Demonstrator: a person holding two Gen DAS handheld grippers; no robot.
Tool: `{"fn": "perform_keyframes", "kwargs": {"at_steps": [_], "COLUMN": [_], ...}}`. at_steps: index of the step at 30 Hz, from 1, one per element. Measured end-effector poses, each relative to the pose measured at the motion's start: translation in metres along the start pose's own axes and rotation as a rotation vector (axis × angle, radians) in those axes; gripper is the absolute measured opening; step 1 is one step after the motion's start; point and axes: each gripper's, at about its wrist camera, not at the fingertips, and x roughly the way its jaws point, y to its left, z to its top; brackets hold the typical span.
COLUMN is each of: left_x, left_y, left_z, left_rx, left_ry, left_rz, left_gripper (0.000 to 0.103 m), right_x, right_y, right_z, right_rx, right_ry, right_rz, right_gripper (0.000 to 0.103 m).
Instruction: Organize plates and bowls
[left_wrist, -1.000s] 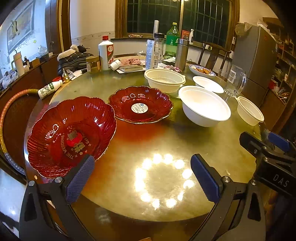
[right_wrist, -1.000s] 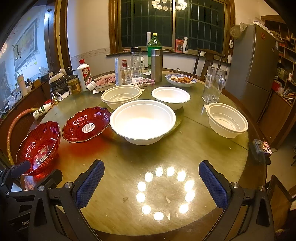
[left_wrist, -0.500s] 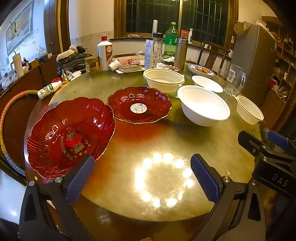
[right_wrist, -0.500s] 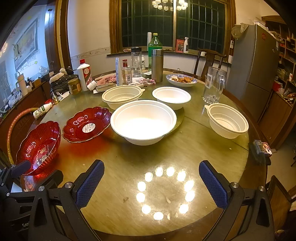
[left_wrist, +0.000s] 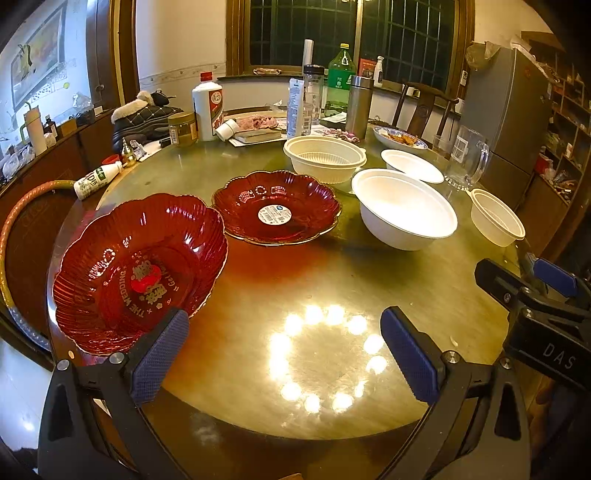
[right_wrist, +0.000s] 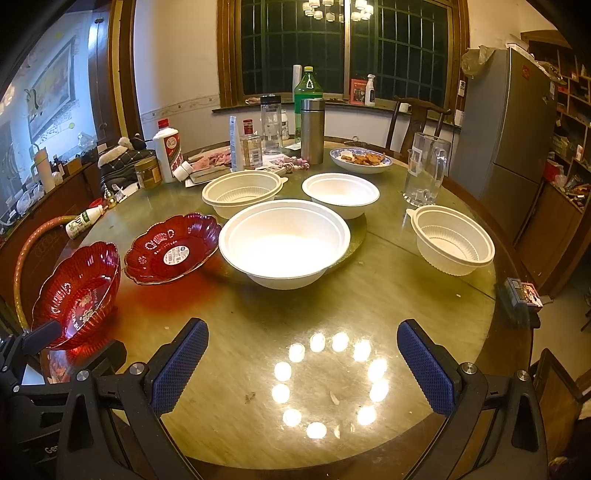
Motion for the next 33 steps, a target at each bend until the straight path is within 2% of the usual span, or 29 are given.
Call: {"fn": "perform_keyframes", "kwargs": {"at_steps": [28,30,33], "left_x": [-0.011,-0.022,-0.045], "left_y": [0.001,0.011,0.04], "left_z": [0.0,0.005,0.015], "left_rx": [0.001,-0.018,-0.068], "left_ry": [-0.001,-0.017,-0.084], "left_rz": [-0.014,-0.036,-0.043], "left_gripper": [0.103,0.103,0.103], "right_x": [-0.004,-0.005,-0.005], "right_y": [0.005,0.007,0.008], "right_z": [0.002,0.003,0.006], "right_rx": [-0.002,0.001,0.035], "right_ry": [-0.003,-0.005,0.021], "right_rz": [0.01,0.034,0.143], "right_gripper": [0.103,0.103,0.103]}}
